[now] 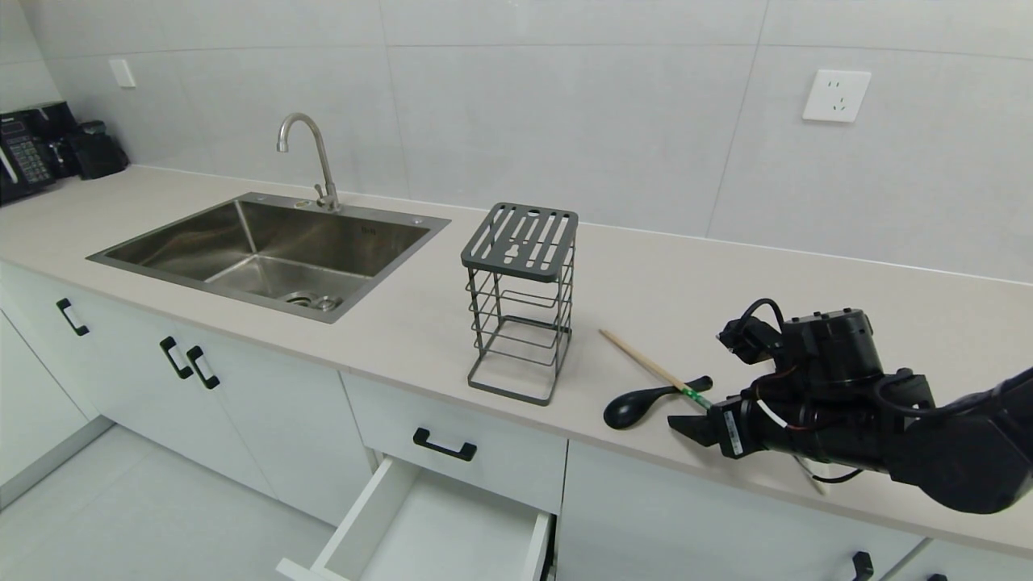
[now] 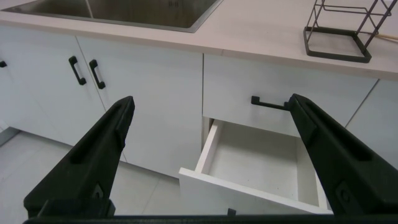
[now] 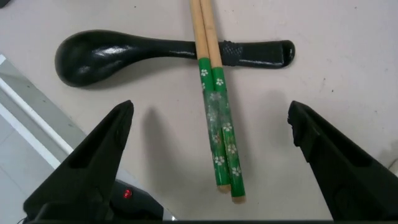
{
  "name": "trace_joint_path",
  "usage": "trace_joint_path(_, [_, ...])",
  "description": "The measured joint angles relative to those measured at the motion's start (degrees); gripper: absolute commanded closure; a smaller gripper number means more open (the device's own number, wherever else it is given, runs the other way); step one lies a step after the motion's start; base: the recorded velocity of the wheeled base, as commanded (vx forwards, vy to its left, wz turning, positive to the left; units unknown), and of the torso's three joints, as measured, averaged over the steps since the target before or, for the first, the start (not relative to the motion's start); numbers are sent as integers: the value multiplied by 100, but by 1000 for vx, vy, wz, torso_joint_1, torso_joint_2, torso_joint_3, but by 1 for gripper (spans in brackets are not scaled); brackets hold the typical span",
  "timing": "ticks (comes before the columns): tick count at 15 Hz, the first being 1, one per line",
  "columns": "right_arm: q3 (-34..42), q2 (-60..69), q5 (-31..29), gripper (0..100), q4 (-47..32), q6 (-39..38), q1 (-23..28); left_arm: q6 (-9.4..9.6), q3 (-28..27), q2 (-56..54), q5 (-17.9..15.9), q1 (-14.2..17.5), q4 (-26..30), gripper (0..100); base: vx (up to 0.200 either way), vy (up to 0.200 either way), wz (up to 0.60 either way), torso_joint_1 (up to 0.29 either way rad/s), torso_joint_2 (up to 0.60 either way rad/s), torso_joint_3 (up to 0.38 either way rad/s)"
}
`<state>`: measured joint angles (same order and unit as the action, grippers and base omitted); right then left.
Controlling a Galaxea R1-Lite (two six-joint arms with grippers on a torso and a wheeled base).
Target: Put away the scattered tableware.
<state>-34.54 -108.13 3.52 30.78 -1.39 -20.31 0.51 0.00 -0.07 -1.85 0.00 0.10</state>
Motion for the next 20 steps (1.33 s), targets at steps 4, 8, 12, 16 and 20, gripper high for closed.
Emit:
trace_joint_path(4, [-22, -38, -222, 100, -5, -55, -55, 2, 0, 0, 0, 0, 0, 0, 0, 0, 0, 0, 0, 0])
trace_joint_path(8, [-68, 160, -362, 100, -2, -24, 278, 2, 0, 0, 0, 0, 0, 0, 0, 0, 0, 0, 0, 0])
trace_joint_path(12, [-83, 551, -274, 100, 176, -22, 356, 2, 0, 0, 0, 0, -2, 0, 0, 0, 0, 0, 0, 0])
trace_joint_path(16, [182, 1029, -95, 100, 650, -27, 77, 2, 0, 0, 0, 0, 0, 0, 0, 0, 0, 0, 0, 0])
trace_joint_path(20, [350, 1585, 184, 100, 1429, -38, -289, 2, 0, 0, 0, 0, -2, 0, 0, 0, 0, 0, 0, 0])
